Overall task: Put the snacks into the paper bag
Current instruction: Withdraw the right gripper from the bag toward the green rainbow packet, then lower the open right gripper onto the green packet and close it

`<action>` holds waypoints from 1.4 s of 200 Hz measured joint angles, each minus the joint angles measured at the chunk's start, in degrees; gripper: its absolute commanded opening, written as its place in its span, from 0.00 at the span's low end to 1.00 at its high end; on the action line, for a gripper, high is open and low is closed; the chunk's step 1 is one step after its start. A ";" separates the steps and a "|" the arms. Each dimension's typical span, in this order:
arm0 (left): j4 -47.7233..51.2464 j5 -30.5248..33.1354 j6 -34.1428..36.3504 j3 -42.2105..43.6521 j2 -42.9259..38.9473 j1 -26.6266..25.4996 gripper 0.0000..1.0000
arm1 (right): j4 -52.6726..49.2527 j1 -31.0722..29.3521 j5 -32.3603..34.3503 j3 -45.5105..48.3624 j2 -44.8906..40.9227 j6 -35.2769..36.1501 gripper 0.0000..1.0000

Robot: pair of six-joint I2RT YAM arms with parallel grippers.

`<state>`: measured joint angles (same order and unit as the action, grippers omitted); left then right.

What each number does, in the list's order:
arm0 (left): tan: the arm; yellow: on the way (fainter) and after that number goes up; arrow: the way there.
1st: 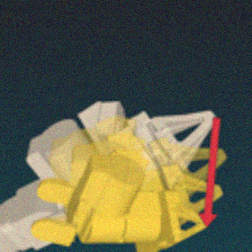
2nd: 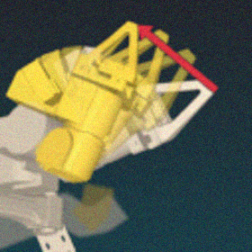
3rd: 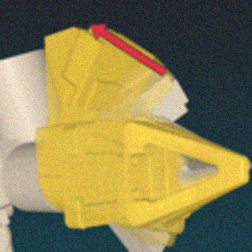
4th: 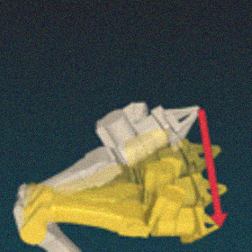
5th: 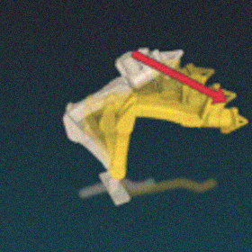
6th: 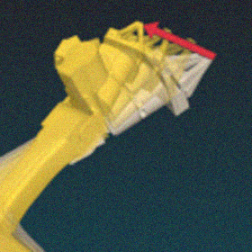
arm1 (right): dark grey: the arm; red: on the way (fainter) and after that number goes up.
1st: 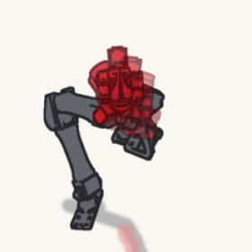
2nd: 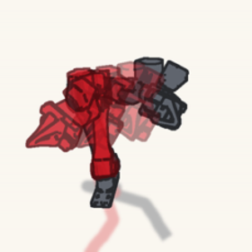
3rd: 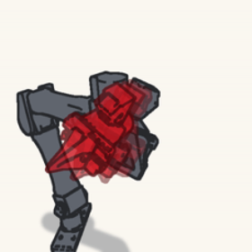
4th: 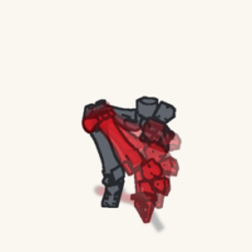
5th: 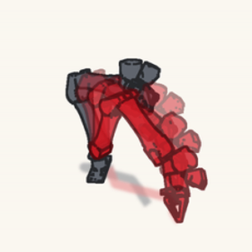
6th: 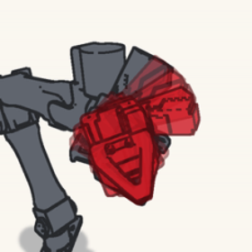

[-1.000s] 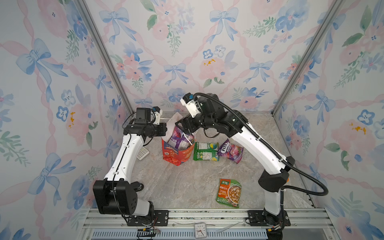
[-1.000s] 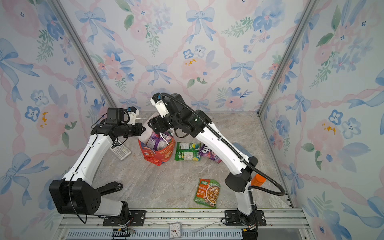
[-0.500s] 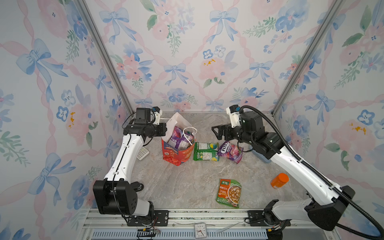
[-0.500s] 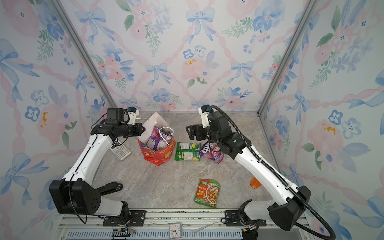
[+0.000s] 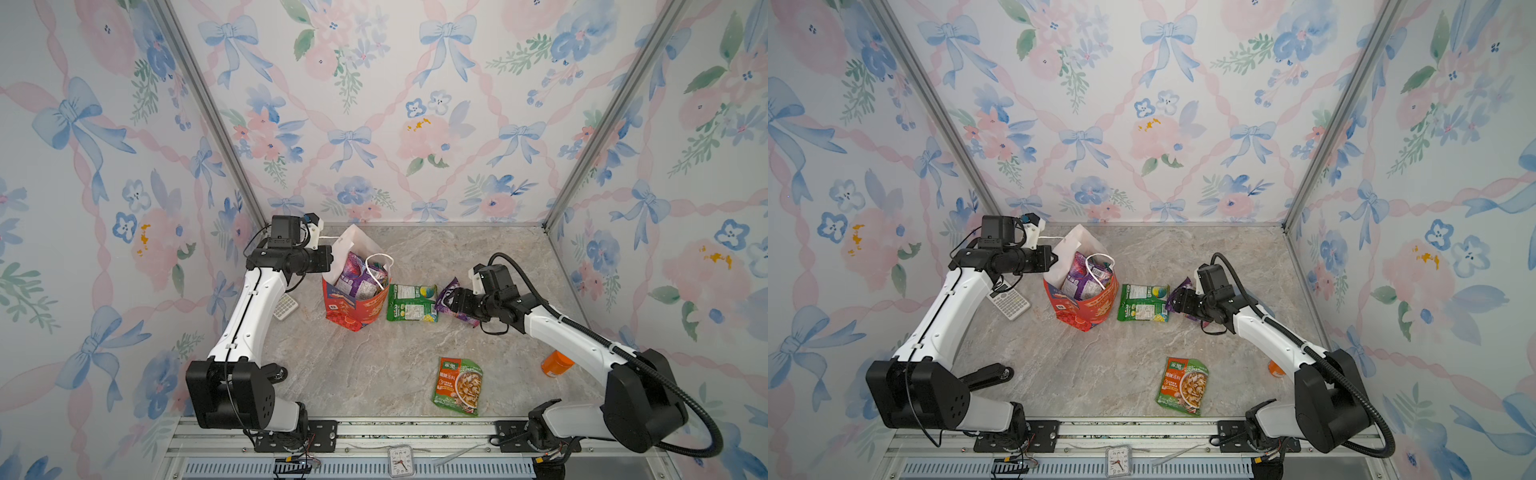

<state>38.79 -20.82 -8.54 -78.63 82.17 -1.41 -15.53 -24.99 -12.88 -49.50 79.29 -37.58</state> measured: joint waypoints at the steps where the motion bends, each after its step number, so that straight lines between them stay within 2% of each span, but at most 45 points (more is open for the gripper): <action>1: 0.00 0.00 -0.04 0.00 0.00 0.00 0.00 | 0.22 -0.09 -0.13 0.11 0.20 -0.02 0.73; 91: -0.07 0.00 -0.35 0.11 -0.02 0.00 0.00 | 9.77 -3.19 -3.08 2.16 10.47 -5.86 0.65; 224: -0.11 -0.13 -0.35 0.13 -0.07 0.00 0.00 | 18.25 -3.82 -3.65 -1.60 21.09 -8.94 0.68; 242: -0.11 -0.13 -0.35 0.13 -0.09 0.00 0.00 | 18.43 -4.26 -2.97 -2.99 22.36 -8.98 0.63; 280: -0.13 -0.15 -0.33 0.20 -0.13 0.00 0.00 | 19.47 -5.14 -1.62 -4.07 24.24 -9.68 0.35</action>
<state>38.65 -20.97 -8.86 -78.43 82.04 -1.41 3.95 -30.13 -14.50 -53.56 103.53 -47.27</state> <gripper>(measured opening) 0.048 0.424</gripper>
